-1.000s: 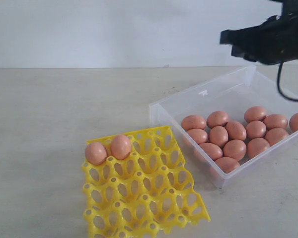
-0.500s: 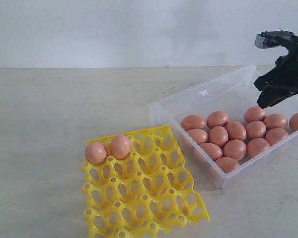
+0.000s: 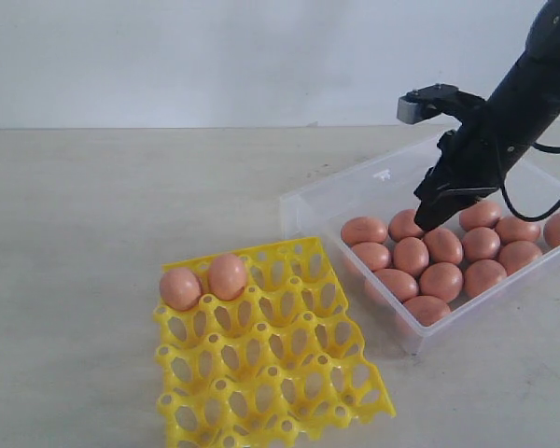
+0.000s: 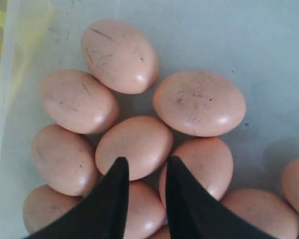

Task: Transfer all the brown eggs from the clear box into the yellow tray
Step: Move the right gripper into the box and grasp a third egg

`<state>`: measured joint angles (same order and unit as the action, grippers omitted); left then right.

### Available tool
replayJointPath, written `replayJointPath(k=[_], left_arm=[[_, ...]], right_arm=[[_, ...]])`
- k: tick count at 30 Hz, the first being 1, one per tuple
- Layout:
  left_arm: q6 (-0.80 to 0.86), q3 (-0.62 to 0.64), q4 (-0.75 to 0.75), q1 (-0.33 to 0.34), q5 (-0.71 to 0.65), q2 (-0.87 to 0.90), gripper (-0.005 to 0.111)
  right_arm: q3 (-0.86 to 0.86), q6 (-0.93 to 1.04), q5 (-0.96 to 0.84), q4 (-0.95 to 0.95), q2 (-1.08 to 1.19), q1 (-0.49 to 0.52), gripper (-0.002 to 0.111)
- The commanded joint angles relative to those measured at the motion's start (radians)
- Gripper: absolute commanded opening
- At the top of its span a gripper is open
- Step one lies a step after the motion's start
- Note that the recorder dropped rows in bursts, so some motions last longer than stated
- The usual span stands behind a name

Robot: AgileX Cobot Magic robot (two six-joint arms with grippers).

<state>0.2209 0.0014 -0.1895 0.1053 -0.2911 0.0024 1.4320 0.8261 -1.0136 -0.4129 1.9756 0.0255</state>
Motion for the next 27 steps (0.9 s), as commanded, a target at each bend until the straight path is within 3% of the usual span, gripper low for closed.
replayJointPath(k=[1, 5, 7, 11, 16, 19, 24, 27], left_arm=[[0.007, -0.001, -0.005, 0.003, 0.007, -0.002, 0.004], [0.007, -0.001, -0.005, 0.003, 0.007, -0.002, 0.004], [0.007, -0.001, -0.005, 0.003, 0.007, -0.002, 0.004], [0.007, -0.001, -0.005, 0.003, 0.007, -0.002, 0.004], [0.007, -0.001, -0.005, 0.003, 0.007, -0.002, 0.004], [0.007, -0.001, -0.005, 0.003, 0.007, -0.002, 0.004], [0.007, -0.001, -0.005, 0.003, 0.007, -0.002, 0.004], [0.007, -0.001, -0.005, 0.003, 0.007, -0.002, 0.004]], right_arm=[[0.005, -0.002, -0.044, 0.028, -0.001, -0.001, 0.029], [0.005, -0.011, -0.030, 0.028, -0.001, -0.001, 0.073], [0.005, -0.049, 0.001, 0.030, -0.001, -0.001, 0.080], [0.005, -0.130, 0.019, 0.030, 0.001, -0.001, 0.074], [0.005, -0.155, 0.029, 0.032, 0.001, -0.001, 0.051], [0.005, -0.140, 0.045, 0.032, 0.001, -0.001, 0.044], [0.005, -0.140, 0.123, 0.030, 0.001, -0.001, 0.045], [0.005, -0.162, 0.060, 0.053, 0.001, -0.001, 0.045]])
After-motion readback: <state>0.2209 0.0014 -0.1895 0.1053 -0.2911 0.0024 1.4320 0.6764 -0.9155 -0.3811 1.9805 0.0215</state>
